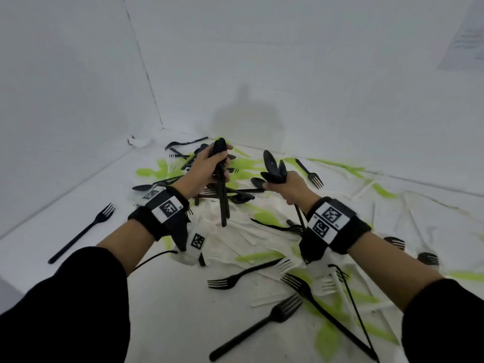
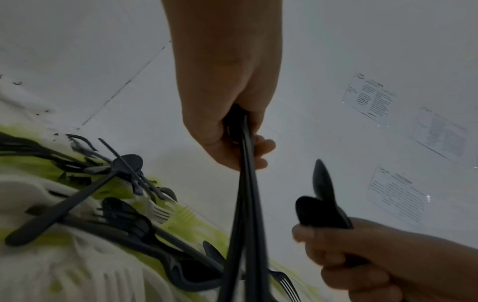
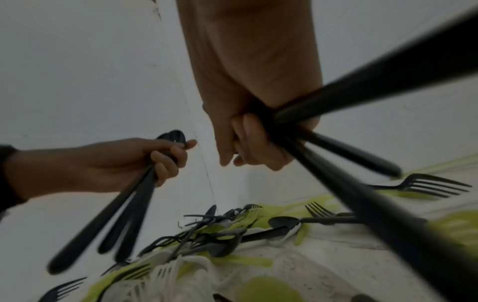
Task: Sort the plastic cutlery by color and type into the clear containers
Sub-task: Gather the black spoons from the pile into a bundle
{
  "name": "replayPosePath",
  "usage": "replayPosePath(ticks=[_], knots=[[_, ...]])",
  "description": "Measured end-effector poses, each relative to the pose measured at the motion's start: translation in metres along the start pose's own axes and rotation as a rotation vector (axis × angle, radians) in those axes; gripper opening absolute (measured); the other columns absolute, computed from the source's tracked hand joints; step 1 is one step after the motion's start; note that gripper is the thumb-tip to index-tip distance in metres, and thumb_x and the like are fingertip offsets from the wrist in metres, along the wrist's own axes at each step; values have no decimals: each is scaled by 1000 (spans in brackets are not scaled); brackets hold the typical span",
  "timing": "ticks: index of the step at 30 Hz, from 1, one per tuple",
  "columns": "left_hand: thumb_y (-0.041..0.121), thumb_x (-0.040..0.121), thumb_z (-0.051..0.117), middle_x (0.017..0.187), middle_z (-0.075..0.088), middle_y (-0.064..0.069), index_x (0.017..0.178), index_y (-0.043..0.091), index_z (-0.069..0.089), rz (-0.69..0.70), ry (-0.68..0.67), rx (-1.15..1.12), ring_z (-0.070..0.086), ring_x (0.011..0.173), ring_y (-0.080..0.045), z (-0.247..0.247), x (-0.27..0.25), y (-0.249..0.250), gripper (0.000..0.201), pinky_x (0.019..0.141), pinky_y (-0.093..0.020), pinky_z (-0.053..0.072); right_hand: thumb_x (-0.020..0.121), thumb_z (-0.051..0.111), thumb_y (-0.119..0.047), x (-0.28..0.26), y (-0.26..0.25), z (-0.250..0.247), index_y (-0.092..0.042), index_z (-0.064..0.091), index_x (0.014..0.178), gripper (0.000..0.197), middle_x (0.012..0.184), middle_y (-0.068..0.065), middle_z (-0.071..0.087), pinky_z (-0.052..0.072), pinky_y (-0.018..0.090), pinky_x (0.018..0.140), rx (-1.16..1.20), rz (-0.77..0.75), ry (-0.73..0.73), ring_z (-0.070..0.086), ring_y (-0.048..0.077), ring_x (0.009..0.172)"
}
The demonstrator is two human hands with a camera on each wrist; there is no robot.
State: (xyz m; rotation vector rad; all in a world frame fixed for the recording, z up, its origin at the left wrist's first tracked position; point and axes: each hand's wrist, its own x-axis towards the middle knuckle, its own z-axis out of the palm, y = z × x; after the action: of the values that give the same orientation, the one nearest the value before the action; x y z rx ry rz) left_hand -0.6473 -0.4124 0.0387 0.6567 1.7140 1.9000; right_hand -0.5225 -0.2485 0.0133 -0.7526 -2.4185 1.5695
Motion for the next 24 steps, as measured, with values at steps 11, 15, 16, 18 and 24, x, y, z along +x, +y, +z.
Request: replayPosePath(ticks=[11,15,16,18,24], knots=[[-2,92,50,80,56,0,86,14,55,23,-365,433,56,51,-4,-51,53,10,18,44,-18,45,82,63,-13,31,-2,40,-5,58,84,9,59,-2,57,27,14,30,-236,249,55,41,10,49],[7,89,60,69,49,-2,80,14,53,43,-464,601,45,45,1,-65,68,6,13,39,-13,36,83,64,-14,37,1,48,-7,58,81,9,51,-4,64,24,14,33,-149,346,-6,29,11,40],[10,89,61,71,48,-3,80,12,52,19,-474,603,44,44,1,-66,70,2,13,38,-12,34,83,64,-15,37,0,49,-9,58,79,10,53,-3,65,24,15,34,-127,348,-1,27,11,40],[15,91,59,77,46,-4,85,9,49,-52,-523,576,42,45,-1,-71,77,-4,13,38,-12,34,84,66,-18,38,3,54,-10,58,78,12,60,0,67,23,15,35,-63,363,31,26,11,42],[24,94,54,67,37,-3,73,12,42,-124,-632,534,46,48,-6,-65,86,-14,27,40,-17,38,81,68,-18,38,4,62,-3,62,90,19,69,5,64,22,15,35,-90,412,79,27,12,44]])
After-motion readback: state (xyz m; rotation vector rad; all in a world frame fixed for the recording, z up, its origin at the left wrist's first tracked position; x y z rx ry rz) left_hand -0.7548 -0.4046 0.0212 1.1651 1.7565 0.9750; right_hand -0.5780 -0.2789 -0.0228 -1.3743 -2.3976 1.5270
